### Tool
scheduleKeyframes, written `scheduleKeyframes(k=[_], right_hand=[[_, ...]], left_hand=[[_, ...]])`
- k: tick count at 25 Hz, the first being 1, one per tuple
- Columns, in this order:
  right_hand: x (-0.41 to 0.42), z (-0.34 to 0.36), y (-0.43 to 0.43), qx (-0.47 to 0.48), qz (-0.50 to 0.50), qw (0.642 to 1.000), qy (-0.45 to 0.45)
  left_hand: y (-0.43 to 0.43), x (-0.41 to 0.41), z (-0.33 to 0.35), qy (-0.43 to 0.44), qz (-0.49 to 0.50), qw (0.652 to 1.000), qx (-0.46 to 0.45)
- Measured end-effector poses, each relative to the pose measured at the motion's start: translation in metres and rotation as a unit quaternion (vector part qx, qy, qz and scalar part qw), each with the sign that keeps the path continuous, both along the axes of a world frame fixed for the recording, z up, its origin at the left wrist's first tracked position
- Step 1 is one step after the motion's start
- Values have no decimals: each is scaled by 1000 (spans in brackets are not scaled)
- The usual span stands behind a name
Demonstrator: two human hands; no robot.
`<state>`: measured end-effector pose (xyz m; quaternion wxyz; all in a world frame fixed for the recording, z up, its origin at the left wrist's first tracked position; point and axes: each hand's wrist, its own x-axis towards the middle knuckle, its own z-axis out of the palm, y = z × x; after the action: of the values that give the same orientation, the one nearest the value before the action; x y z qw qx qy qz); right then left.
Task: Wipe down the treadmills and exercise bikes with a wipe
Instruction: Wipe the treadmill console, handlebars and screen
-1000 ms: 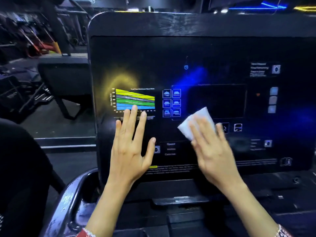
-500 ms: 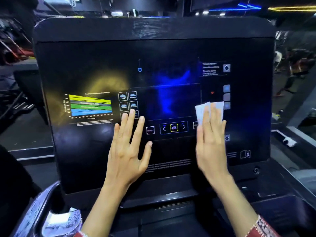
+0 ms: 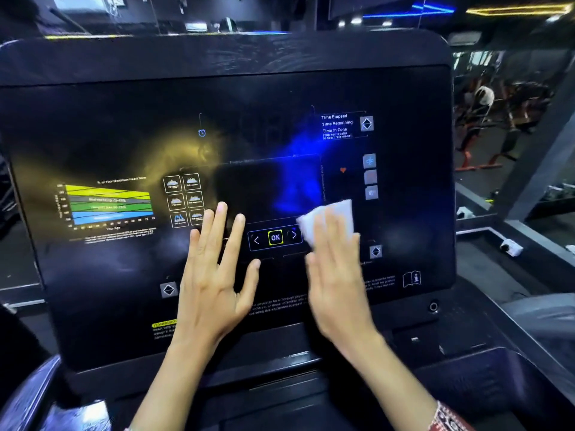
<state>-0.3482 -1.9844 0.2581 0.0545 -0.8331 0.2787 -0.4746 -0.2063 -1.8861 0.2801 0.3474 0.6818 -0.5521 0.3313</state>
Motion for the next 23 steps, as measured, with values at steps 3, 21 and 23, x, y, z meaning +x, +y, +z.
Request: scheduleKeyframes(k=[3, 21, 23], right_hand=[[0, 1, -11, -115, 46, 988, 89], [-18, -14, 8, 4, -20, 999, 45], [-17, 3, -11, -52, -5, 994, 93]], left_hand=[[1, 0, 0, 1, 0, 1000, -1], [-10, -26, -7, -32, -57, 998, 19], [-17, -32, -7, -35, -60, 997, 21]])
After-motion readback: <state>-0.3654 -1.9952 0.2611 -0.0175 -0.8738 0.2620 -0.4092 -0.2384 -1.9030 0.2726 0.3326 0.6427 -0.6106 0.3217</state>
